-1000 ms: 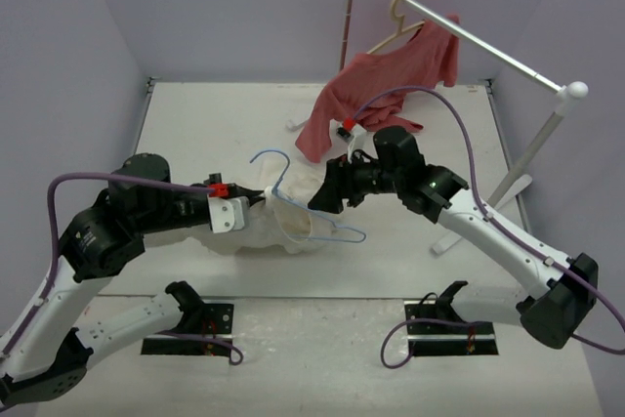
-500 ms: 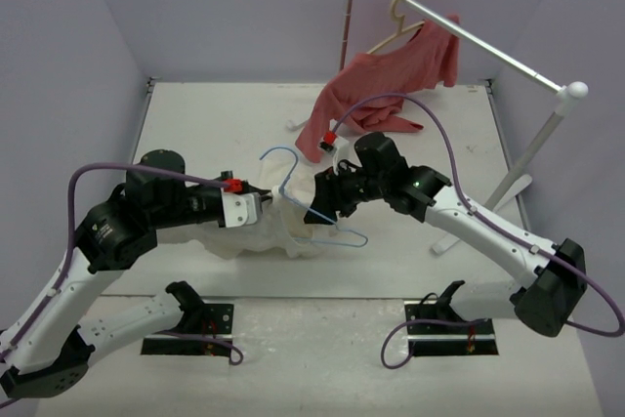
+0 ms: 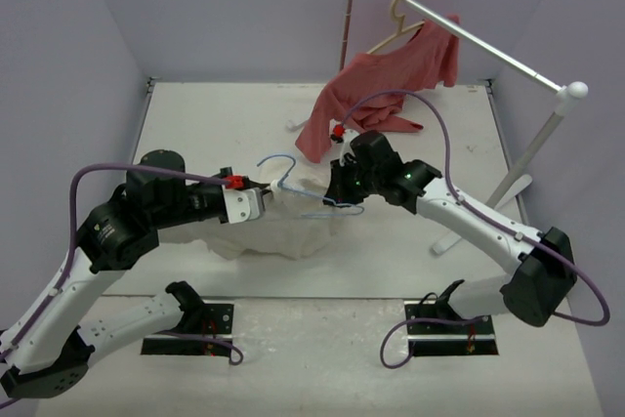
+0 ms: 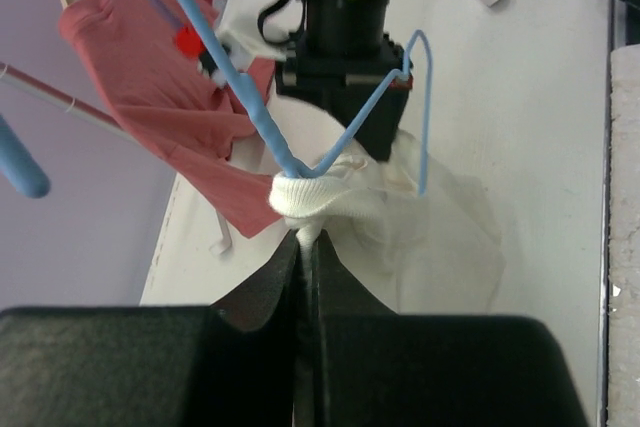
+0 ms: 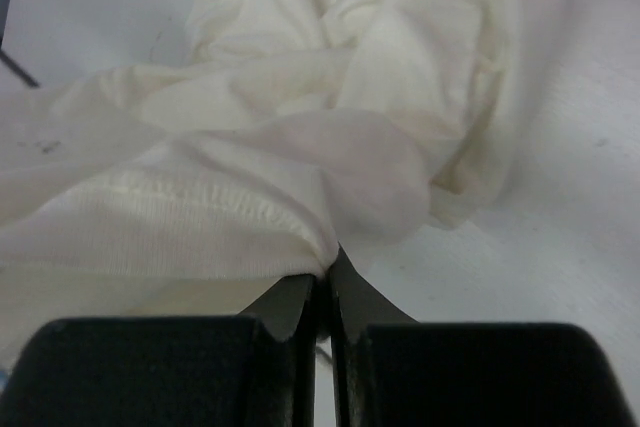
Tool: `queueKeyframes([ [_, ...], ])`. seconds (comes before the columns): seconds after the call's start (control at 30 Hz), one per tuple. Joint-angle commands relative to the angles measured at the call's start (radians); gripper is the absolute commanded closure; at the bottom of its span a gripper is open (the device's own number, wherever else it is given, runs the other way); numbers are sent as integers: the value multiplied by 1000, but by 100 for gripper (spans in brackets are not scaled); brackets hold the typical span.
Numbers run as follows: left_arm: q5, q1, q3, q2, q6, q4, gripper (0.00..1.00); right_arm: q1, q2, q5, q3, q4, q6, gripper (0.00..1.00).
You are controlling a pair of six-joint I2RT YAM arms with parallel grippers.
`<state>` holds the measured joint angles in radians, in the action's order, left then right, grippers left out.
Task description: Place the t-shirt on the hanger
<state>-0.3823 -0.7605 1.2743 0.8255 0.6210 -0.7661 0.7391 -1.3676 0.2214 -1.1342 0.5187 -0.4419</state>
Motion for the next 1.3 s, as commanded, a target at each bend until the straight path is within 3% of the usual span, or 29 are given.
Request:
queueKeyframes([
  [0.0, 80, 3, -31, -23, -10, 45, 100, -132, 123, -163, 30, 20, -34, 100],
  [0.17, 179, 3, -77, -16, -30, 82, 100, -217, 265, -251, 62, 17, -58, 100],
  [0.23, 296, 3, -86, -1, -58, 118, 100, -219, 318, -263, 78, 10, -55, 100],
  [0.63, 542, 4, -101, 49, -141, 237, 100, -224, 389, -229, 99, 30, -83, 100],
  [0.77, 535, 4, -107, 72, -152, 247, 100, -222, 398, -196, 71, 26, -101, 100],
  [0.97, 398, 4, -104, 143, -162, 215, 100, -205, 408, -126, -30, -12, -122, 100],
  [1.13, 388, 4, -69, 198, -211, 238, 100, -95, 320, -216, -240, 88, -103, 100],
  [1.27, 352, 4, -24, 231, -263, 292, 100, -11, 233, -181, -289, 80, -107, 100],
])
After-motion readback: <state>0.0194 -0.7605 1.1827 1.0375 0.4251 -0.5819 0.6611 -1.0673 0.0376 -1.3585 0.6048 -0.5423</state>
